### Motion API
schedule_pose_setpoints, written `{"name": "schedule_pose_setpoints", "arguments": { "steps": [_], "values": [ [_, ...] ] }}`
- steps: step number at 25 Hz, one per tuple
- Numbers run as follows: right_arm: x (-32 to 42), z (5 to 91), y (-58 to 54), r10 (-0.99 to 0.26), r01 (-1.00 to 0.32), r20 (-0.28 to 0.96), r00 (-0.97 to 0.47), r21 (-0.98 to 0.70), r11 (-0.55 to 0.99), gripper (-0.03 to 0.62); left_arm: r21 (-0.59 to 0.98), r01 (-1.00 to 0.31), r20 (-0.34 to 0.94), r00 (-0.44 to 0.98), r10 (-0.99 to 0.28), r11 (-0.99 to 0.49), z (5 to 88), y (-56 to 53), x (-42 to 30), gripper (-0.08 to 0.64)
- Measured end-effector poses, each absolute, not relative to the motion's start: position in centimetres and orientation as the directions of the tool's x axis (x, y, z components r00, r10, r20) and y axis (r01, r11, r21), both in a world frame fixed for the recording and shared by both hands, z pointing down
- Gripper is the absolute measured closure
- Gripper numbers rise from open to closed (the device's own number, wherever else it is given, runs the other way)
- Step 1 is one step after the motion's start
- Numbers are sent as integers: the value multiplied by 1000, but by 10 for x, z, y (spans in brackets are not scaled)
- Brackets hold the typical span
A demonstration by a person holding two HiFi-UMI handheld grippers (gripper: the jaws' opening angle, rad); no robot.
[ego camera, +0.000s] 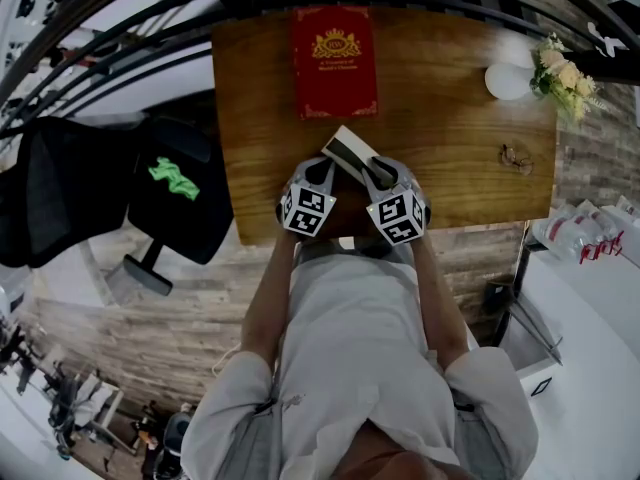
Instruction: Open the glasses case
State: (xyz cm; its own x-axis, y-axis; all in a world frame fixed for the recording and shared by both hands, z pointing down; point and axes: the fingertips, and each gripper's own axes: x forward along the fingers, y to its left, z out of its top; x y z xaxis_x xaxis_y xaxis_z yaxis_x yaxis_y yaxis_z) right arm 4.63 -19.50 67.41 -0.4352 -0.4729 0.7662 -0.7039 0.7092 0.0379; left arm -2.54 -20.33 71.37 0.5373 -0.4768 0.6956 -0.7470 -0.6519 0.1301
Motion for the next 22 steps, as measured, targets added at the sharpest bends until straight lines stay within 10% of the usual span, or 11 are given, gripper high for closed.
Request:
{"name": "schedule_pose_setpoints", "arguments": {
  "steps": [22],
  "values": [
    [68,671,-218,-520,-765,746,-417,21,643,556,134,-747,688,543,-481,-652,713,-204,-24,540]
  ]
}}
